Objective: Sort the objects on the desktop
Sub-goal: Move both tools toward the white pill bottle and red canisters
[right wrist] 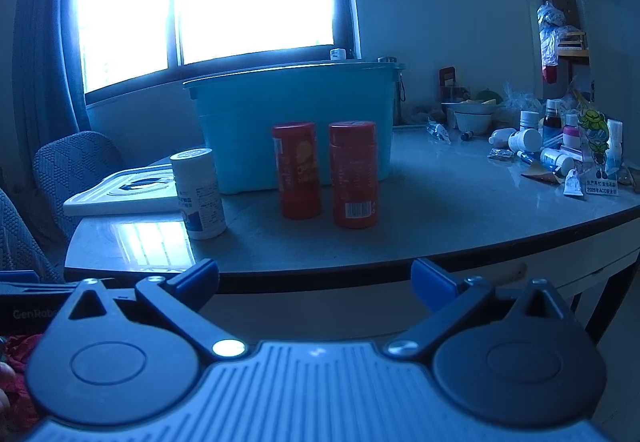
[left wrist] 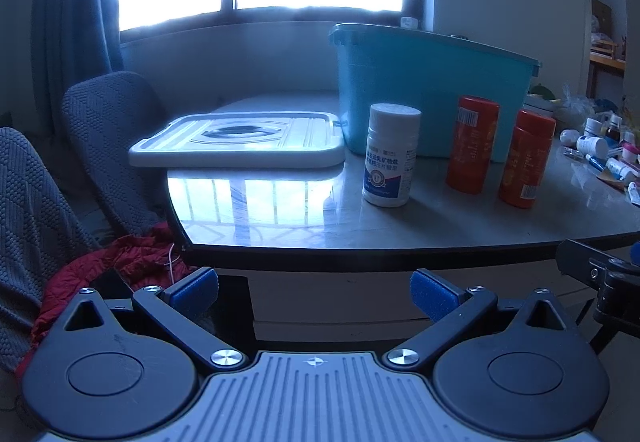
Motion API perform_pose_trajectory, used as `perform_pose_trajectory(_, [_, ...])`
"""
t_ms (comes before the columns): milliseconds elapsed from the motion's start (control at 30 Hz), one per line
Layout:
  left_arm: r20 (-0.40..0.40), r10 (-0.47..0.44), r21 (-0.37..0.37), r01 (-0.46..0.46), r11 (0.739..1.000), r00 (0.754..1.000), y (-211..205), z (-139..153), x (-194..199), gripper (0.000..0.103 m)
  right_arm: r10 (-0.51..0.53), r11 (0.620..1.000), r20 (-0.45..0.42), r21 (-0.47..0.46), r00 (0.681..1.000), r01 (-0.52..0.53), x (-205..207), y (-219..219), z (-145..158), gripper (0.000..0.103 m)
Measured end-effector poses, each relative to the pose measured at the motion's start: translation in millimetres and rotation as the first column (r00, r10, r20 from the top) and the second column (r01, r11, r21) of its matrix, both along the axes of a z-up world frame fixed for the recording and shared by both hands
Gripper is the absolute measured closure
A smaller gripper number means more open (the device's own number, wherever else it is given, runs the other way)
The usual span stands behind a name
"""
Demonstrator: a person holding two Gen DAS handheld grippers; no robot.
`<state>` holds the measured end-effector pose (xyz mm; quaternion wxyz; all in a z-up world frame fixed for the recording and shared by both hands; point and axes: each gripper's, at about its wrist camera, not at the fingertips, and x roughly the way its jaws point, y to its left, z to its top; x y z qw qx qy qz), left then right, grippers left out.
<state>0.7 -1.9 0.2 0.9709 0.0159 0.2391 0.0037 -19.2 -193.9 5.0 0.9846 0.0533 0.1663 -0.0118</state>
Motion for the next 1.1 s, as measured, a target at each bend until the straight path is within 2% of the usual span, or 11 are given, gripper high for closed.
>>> perform_pose_trajectory(233, [0.006,-0.005,0.018,0.004,1.000,1.000,-11,1,4,0.000,-0.010,1.000,0.005,0.004,1.000,0.010,3,-4,-3,0.000])
perform_pose_trajectory(433, [0.012,-0.018,0.000,0.018,1.000,1.000,-11,1,13,0.000,-0.022,1.000,0.024,-0.002,0.999,0.022,12,-17,1,0.000])
perform_pose_trajectory(1100, [0.065,-0.033,-0.024,0.035,0.999,0.997,-28,4,72,0.000,-0.049,0.998,0.029,-0.025,0.998,0.050,65,-32,2,0.000])
